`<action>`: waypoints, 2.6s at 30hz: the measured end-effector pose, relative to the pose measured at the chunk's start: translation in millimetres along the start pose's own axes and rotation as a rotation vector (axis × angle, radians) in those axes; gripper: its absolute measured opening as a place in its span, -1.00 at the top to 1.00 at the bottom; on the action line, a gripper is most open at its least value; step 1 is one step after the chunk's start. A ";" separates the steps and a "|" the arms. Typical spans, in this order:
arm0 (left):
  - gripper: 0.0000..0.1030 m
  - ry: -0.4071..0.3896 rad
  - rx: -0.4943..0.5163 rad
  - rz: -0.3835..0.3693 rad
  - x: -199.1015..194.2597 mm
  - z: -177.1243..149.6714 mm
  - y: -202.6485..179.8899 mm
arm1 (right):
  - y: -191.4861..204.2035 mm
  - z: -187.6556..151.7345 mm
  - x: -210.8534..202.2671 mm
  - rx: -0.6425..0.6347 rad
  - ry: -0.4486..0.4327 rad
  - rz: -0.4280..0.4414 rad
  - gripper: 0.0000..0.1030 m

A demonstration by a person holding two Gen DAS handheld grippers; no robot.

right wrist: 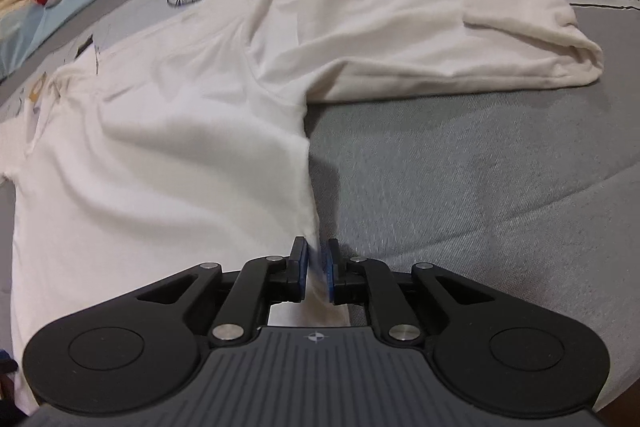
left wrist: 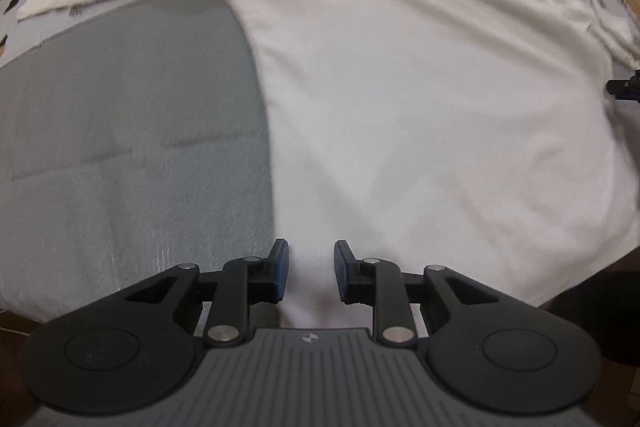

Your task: Fold small clothes

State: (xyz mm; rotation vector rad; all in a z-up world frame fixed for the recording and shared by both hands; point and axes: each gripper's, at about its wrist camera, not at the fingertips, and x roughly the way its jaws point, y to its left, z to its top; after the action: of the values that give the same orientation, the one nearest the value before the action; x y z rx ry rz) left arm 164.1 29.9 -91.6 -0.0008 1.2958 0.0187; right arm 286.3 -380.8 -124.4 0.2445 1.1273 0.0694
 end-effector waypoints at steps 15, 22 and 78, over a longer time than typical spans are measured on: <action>0.48 -0.244 0.027 -0.057 -29.1 144.4 -27.1 | -41.5 50.4 -6.5 0.300 -0.208 0.035 0.50; 0.48 -0.289 -0.080 -0.057 18.5 199.6 8.7 | -33.5 71.4 48.3 0.285 -0.127 0.014 0.29; 0.09 -0.031 0.590 -0.096 50.6 69.8 12.3 | 12.6 38.0 30.1 -0.291 0.024 -0.125 0.21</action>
State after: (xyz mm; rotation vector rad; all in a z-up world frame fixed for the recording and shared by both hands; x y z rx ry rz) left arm 244.8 43.7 -121.2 0.4405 1.2293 -0.4438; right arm 334.3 -369.3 -132.8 -0.0867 1.1382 0.1244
